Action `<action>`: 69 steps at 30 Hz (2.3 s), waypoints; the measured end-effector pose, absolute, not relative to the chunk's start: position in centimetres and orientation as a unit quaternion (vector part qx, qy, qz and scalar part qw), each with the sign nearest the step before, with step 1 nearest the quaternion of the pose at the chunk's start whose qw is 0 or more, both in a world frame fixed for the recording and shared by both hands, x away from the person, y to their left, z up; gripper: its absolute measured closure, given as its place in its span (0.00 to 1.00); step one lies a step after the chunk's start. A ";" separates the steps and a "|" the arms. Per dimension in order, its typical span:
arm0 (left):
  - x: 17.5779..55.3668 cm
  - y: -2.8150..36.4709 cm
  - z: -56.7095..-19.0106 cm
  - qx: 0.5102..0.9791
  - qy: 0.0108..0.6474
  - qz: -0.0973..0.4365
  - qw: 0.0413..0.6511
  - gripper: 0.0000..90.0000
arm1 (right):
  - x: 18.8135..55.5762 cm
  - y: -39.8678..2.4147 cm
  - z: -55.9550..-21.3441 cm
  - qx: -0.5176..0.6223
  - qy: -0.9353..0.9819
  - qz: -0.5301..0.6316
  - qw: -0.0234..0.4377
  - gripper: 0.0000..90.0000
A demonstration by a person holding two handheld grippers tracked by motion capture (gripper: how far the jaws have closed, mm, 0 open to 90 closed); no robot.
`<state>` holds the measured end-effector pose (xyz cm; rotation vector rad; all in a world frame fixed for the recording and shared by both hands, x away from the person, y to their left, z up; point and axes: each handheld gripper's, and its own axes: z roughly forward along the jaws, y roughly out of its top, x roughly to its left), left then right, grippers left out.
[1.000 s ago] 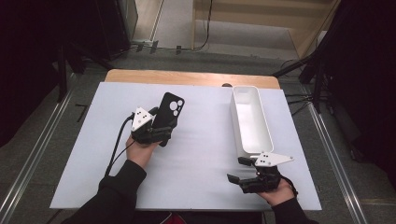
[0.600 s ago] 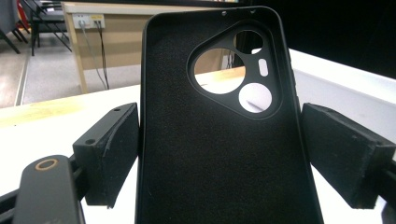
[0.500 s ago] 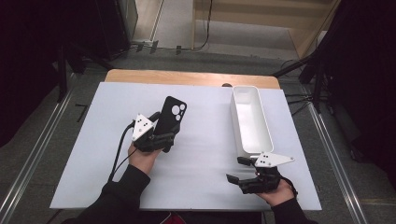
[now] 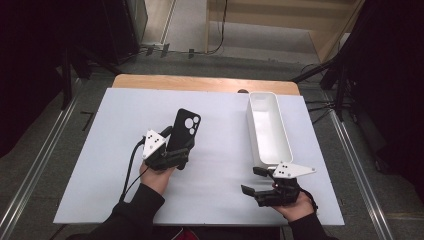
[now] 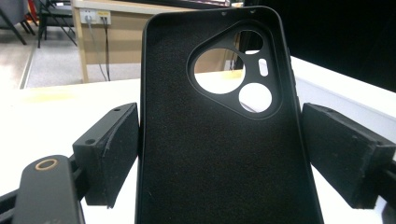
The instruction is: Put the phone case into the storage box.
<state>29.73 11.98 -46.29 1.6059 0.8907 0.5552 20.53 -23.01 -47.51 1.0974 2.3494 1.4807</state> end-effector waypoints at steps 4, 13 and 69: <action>29.4 11.8 -46.3 0.685 0.380 0.238 0.575 0.16 | 20.5 -22.6 -47.4 0.363 0.786 0.494 0.079 0.22; 28.7 11.8 -46.4 0.688 0.384 0.239 0.568 0.16 | 20.4 -22.0 -47.0 0.354 0.790 0.493 0.084 0.22; 27.0 10.1 -47.2 0.688 0.369 0.244 0.575 0.15 | 27.8 -15.2 -40.1 0.356 0.788 0.491 0.108 0.23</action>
